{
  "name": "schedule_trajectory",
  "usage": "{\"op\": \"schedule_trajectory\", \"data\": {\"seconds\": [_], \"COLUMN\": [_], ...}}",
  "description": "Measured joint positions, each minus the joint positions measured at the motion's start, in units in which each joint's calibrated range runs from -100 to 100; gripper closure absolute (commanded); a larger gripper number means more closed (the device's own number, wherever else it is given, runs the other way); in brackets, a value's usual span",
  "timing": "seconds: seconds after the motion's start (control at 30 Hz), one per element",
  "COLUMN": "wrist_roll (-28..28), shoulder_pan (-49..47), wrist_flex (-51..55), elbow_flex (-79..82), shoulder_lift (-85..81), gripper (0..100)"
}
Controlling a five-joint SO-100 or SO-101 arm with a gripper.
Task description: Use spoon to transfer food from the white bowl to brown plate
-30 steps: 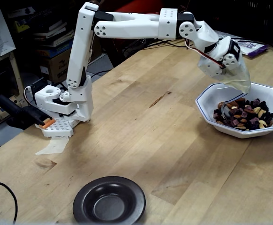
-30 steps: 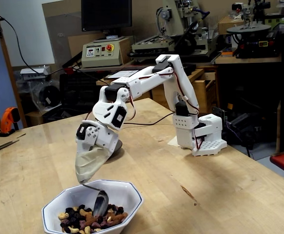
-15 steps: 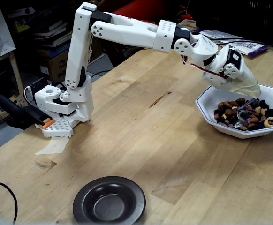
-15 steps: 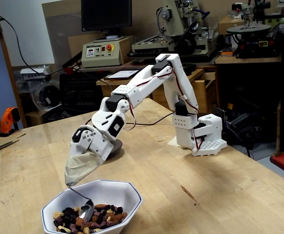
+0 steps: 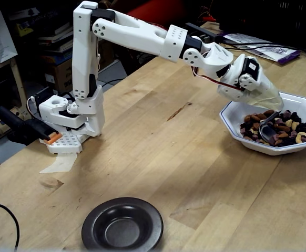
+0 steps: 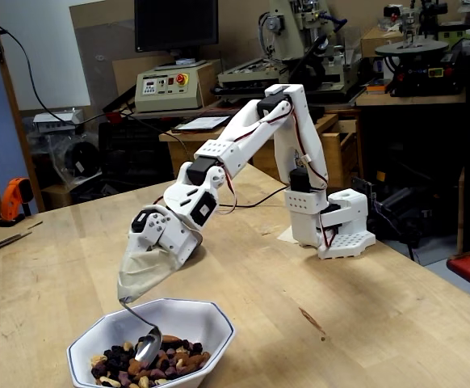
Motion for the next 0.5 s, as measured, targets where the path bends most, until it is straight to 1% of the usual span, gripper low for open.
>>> {"op": "schedule_trajectory", "data": {"seconds": [0.3,0.5], "wrist_roll": [0.0,0.0], "shoulder_pan": [0.0,0.0], "wrist_flex": [-6.02,-8.91], "elbow_flex": [6.57,7.74], "shoulder_lift": [-3.26,-4.04], "gripper": [95,95]}}
